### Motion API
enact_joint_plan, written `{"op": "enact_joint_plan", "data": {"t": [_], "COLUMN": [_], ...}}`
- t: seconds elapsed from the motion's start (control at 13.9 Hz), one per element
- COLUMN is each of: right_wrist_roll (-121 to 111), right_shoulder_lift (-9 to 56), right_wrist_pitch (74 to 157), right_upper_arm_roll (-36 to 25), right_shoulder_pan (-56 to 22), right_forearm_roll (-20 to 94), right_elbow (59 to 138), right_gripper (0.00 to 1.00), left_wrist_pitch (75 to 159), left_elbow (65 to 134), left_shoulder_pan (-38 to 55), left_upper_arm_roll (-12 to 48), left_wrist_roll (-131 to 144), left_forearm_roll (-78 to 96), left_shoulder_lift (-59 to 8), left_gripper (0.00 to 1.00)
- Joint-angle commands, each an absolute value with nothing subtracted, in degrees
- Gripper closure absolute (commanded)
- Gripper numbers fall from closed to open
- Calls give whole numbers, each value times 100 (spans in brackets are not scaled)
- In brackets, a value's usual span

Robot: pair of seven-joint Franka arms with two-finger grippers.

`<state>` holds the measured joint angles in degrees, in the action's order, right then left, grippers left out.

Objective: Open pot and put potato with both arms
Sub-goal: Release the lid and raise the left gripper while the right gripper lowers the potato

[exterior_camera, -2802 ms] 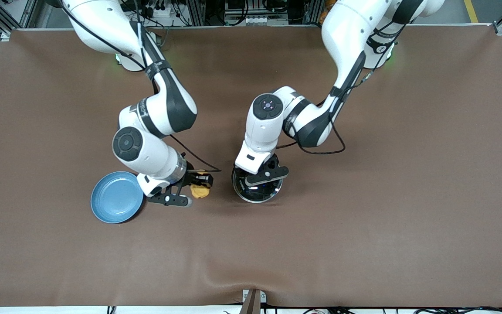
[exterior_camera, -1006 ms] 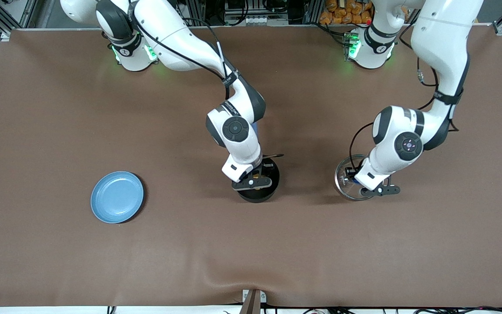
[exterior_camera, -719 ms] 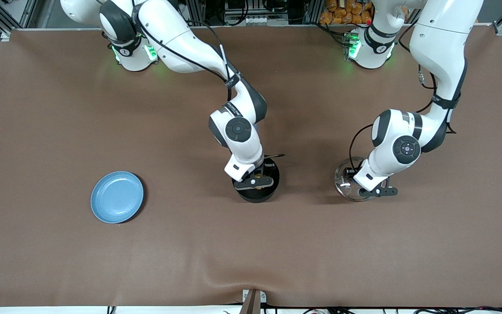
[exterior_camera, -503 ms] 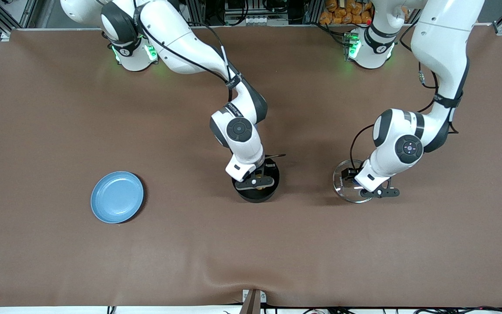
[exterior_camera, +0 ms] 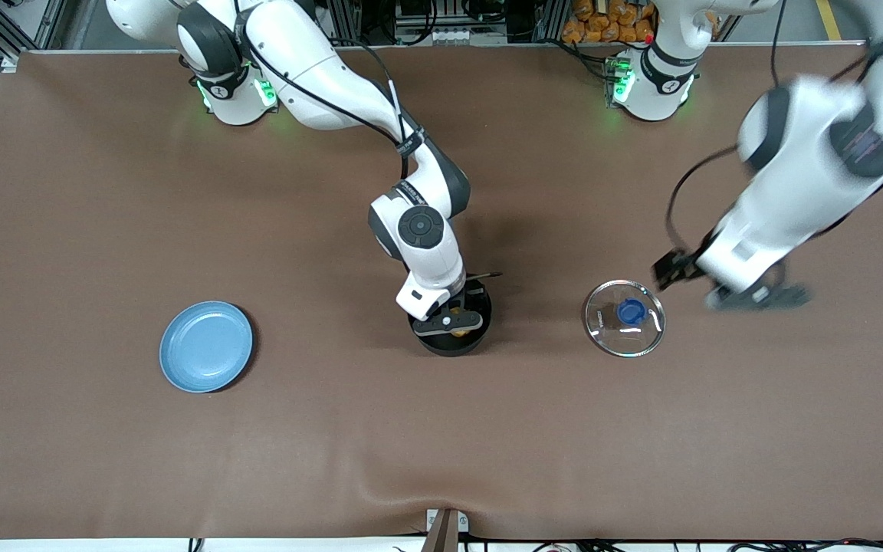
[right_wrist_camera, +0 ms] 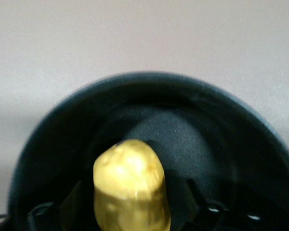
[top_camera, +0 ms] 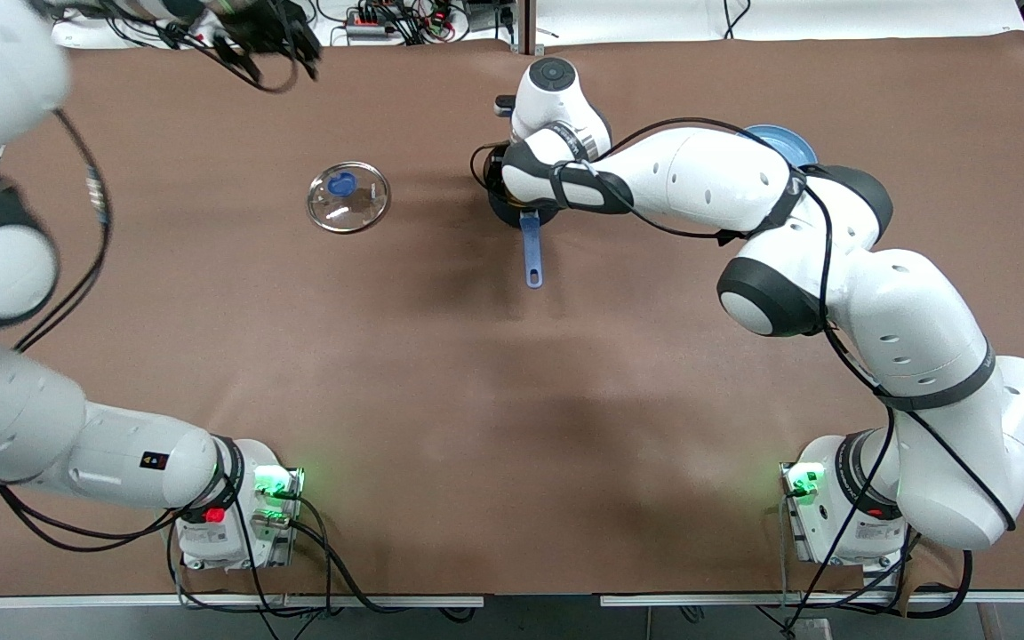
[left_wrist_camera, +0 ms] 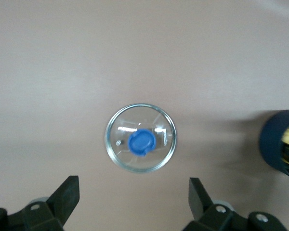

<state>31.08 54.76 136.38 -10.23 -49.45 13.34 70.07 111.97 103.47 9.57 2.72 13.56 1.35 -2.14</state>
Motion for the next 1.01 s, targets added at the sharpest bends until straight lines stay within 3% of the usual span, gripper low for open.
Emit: {"op": "enact_joint_plan", "data": {"t": [0.0, 0.22, 0.36, 0.93], "right_wrist_roll": [3217, 3226, 3217, 2920], "right_shoulder_lift": [5309, 5125, 4958, 3491], "right_wrist_pitch": [13562, 13387, 13045, 10760], "right_upper_arm_roll": [-1081, -1177, -1318, -2740], "right_shoulder_pan": [-4957, -4948, -4948, -4905], "right_forearm_roll": [1239, 1239, 1239, 1195], "right_elbow": [6952, 6952, 6935, 7031], "right_gripper": [0, 0, 0, 0], "left_wrist_pitch": [10471, 9635, 9431, 9062], "left_elbow": [10031, 9099, 8860, 8877], "left_shoulder_pan": [888, 756, 704, 598], "left_upper_arm_roll": [281, 290, 290, 238], "left_wrist_roll": [1327, 1318, 1318, 326], "left_forearm_roll": [176, 176, 176, -123], "left_shoulder_lift": [324, 299, 299, 158], "left_gripper": [0, 0, 0, 0]}}
